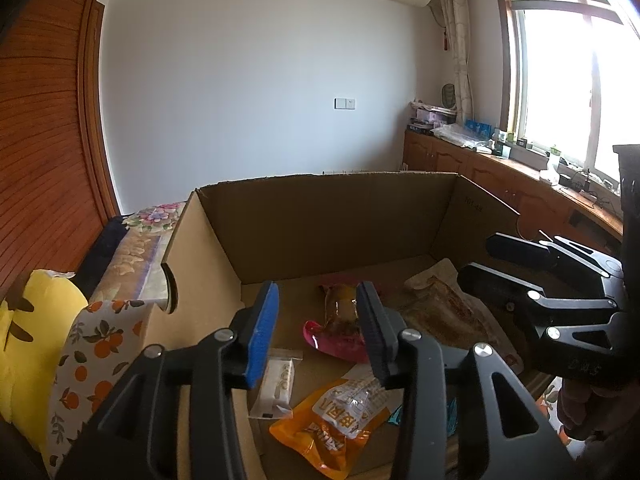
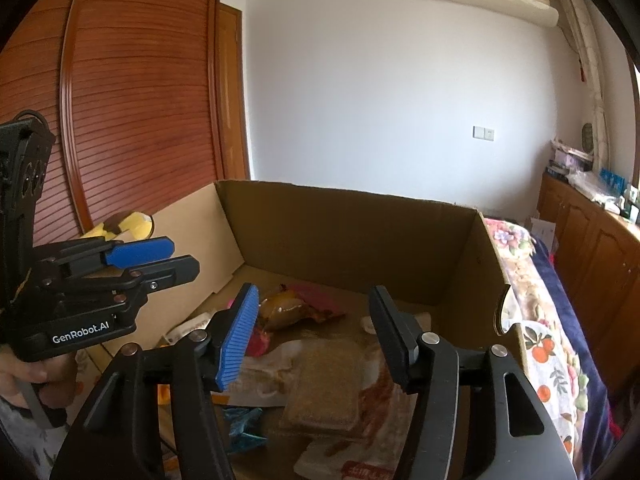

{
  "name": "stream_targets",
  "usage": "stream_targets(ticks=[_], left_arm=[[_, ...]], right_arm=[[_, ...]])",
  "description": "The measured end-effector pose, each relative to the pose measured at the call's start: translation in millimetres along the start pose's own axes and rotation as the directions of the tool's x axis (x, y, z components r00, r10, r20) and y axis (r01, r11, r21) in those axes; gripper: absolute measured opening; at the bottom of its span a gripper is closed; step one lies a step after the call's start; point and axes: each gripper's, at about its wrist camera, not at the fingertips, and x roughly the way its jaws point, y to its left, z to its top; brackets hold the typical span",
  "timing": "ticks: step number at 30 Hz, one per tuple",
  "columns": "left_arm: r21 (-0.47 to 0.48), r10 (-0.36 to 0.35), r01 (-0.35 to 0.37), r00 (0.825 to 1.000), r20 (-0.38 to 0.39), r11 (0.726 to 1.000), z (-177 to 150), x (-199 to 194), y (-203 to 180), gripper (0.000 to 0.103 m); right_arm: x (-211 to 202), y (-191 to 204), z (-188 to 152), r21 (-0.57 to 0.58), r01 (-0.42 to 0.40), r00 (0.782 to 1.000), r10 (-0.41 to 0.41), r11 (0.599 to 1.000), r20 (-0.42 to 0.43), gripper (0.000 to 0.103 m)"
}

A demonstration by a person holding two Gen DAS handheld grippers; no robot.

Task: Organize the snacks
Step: 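Open both grippers to drop the white bar and sesame bar into the box, then move both grippers back from the box to the remaining snacks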

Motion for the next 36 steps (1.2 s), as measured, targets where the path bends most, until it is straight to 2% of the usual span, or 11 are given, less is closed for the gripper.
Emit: stream_targets(ticks=[11, 20, 27, 36], left_arm=[[0.005, 0.011, -0.011, 1.0, -0.006, 1.0, -1, -2, -1, 0.046], [-0.006, 0.033, -0.033, 0.999, -0.001, 0.999, -6, -33, 3, 0.047], [0.016, 0.045, -0.046, 0.999, 0.003, 0.999, -12, -64, 5, 0.048], [0.027, 0.045, -0.044, 0.999, -0.019, 0.999, -33, -102, 1, 0.049]], right_arm=[[-1, -1, 0, -0.005, 0.013, 1.0, -0.013, 1.0, 0.015, 0.059], [-4, -1, 6, -0.01, 0.058, 0.998, -0.057, 0.998, 0.028, 0.059], [-41, 13, 29, -0.004, 0.048, 0.996, -0.047, 0.999, 0.078, 0.061], [-92, 41, 23, 0.011, 0.019, 0.999, -0.019, 1.0, 0.031, 0.062]])
